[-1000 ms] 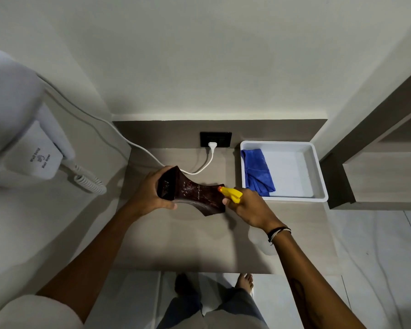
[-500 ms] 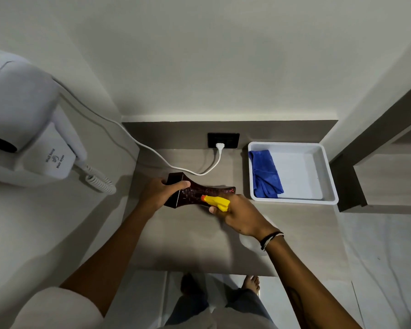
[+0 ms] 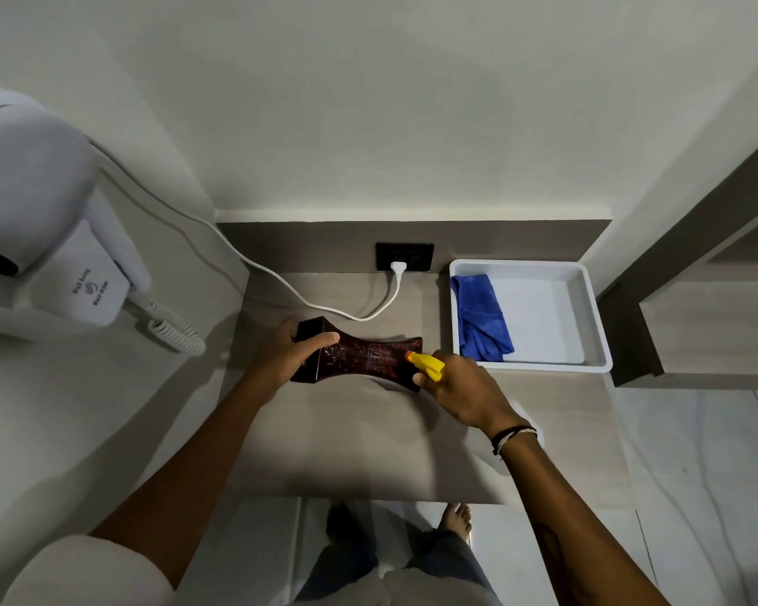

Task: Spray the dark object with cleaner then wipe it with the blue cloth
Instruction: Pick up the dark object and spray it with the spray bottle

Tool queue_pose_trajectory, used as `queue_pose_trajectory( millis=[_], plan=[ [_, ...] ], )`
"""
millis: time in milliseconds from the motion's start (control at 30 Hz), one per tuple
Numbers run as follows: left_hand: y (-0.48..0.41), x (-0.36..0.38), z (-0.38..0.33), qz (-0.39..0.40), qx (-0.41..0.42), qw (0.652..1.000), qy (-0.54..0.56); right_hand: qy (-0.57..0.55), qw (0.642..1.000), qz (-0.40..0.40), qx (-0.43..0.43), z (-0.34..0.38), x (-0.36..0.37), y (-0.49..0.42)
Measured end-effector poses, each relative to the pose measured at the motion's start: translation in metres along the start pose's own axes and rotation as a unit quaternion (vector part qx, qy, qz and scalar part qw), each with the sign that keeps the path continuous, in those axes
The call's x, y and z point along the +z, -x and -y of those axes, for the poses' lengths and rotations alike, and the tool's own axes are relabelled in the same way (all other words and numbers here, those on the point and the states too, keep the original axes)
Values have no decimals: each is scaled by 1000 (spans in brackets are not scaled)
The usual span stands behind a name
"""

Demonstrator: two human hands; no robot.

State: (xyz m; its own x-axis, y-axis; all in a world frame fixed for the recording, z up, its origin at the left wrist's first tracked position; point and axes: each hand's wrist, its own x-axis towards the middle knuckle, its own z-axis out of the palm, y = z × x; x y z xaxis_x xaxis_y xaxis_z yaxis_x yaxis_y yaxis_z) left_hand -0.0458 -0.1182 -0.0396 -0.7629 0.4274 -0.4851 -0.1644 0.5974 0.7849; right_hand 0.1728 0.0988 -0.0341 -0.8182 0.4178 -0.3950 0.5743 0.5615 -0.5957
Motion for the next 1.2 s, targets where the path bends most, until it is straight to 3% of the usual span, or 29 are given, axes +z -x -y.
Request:
queue_pose_trajectory(
  millis=[333,467,633,733,1067,1200],
  plan=[
    [2,0,5,51,124,983,-123,-53,998,-2,-43,-7,0,7],
    [1,-1,0,-2,143,970,-198,-64,996,8,-68,-1,3,9],
    [9,4,-19,-71,-4,982,-174,-59,991,1,-117,20,1,15],
    [12,7,-25,-101,-44,981,-160,-49,990,4,-131,34,10,17],
    [21,11,-42,-88,-71,978,-176,31,998,4,-52,20,14,7],
    [19,15,-45,-88,-49,981,-167,-2,1000,11,-7,-5,6,5]
  ],
)
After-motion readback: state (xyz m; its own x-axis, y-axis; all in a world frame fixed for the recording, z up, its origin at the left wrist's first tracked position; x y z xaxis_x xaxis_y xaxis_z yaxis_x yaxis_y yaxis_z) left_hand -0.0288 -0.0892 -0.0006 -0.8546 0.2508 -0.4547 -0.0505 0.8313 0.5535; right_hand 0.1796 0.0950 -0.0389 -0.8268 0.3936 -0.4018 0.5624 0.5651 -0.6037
